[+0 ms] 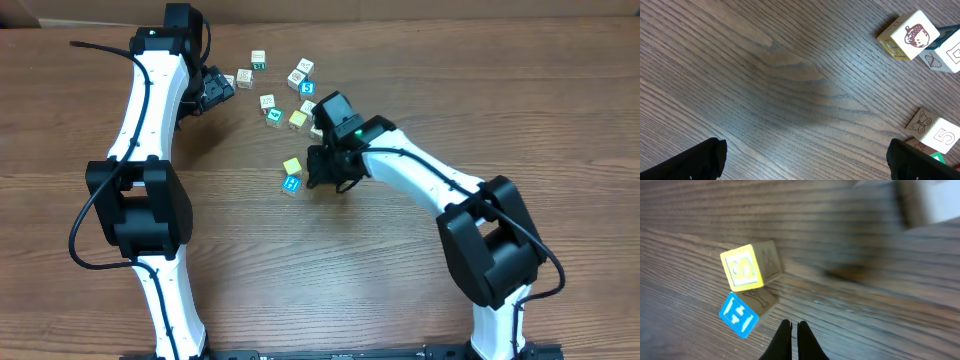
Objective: Form a circle
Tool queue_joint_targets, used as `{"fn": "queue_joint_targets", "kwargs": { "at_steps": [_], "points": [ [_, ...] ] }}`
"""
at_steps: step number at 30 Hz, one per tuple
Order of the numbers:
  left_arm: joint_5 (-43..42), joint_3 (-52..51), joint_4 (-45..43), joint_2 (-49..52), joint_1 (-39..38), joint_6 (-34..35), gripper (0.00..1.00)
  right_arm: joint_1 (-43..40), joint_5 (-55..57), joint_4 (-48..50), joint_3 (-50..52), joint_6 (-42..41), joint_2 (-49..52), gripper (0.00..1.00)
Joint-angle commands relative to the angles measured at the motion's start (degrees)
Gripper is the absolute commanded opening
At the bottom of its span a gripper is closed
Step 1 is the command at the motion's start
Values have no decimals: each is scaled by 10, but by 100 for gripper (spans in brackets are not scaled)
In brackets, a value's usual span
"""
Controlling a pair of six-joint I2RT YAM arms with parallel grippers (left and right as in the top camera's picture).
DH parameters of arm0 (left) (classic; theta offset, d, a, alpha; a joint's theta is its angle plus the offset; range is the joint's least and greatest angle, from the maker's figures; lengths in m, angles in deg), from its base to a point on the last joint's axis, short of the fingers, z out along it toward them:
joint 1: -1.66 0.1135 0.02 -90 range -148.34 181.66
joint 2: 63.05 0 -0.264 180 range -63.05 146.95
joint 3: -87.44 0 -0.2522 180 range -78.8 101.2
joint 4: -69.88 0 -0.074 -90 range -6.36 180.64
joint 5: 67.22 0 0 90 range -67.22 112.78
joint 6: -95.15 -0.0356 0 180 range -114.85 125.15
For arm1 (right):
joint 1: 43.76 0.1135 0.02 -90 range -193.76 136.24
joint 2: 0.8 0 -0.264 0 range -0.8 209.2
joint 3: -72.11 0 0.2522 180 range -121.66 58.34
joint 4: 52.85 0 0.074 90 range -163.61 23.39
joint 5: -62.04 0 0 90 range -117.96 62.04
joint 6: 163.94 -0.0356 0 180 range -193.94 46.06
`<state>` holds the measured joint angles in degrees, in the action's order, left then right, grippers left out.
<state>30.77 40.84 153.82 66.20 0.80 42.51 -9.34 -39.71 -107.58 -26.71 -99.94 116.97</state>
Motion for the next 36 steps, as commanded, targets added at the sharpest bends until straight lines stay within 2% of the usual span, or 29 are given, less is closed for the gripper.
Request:
{"fn": "queue_joint_targets", "kwargs": {
  "at_steps": [1, 6, 36],
  "points": [
    [5, 9, 0, -7, 0, -1, 100, 11, 15, 16, 4, -30, 19, 4],
    [5, 9, 0, -7, 0, -1, 99, 13, 24, 34, 5, -55, 28, 4],
    [5, 9, 0, -7, 0, -1, 99, 20, -5, 54, 12, -70, 29, 4]
  ]
}}
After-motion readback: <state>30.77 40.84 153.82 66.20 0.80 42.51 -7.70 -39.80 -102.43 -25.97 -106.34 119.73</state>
